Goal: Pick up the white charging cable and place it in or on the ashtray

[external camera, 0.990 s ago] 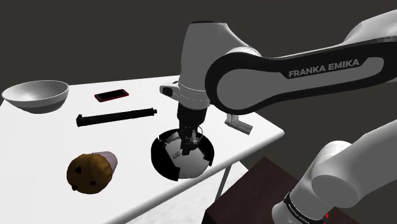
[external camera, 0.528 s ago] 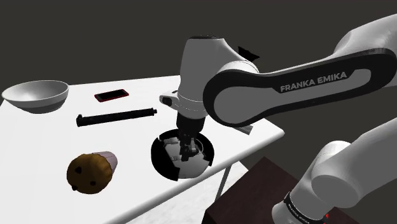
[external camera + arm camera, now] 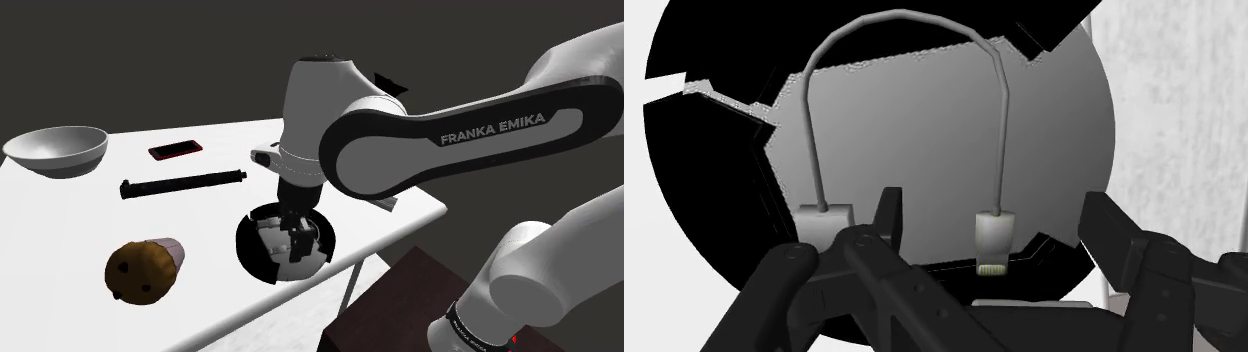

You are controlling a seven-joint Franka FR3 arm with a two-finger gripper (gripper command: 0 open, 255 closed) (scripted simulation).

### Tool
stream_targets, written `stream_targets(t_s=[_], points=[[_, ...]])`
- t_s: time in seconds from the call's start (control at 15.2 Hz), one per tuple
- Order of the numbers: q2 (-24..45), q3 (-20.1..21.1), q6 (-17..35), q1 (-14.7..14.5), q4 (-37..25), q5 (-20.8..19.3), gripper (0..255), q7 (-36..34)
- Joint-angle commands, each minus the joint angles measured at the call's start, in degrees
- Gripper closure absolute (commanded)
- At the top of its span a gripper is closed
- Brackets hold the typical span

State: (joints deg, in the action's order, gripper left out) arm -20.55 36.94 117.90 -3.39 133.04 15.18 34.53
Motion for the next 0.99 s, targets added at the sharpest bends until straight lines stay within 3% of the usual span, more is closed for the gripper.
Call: stream_targets(t_s=[0.0,0.13,0.4,0.92], points=[[0.0,0.0,0.0,0.0,0.0,0.0,0,0.0],[0.0,0.0,0.0,0.0,0.0,0.0,0,0.0],[-2.4,-2.0,-7.7,0.0,-5.4,0.0,0,0.4],[-2.4,-2.0,-7.7,0.0,-5.4,0.0,0,0.4]])
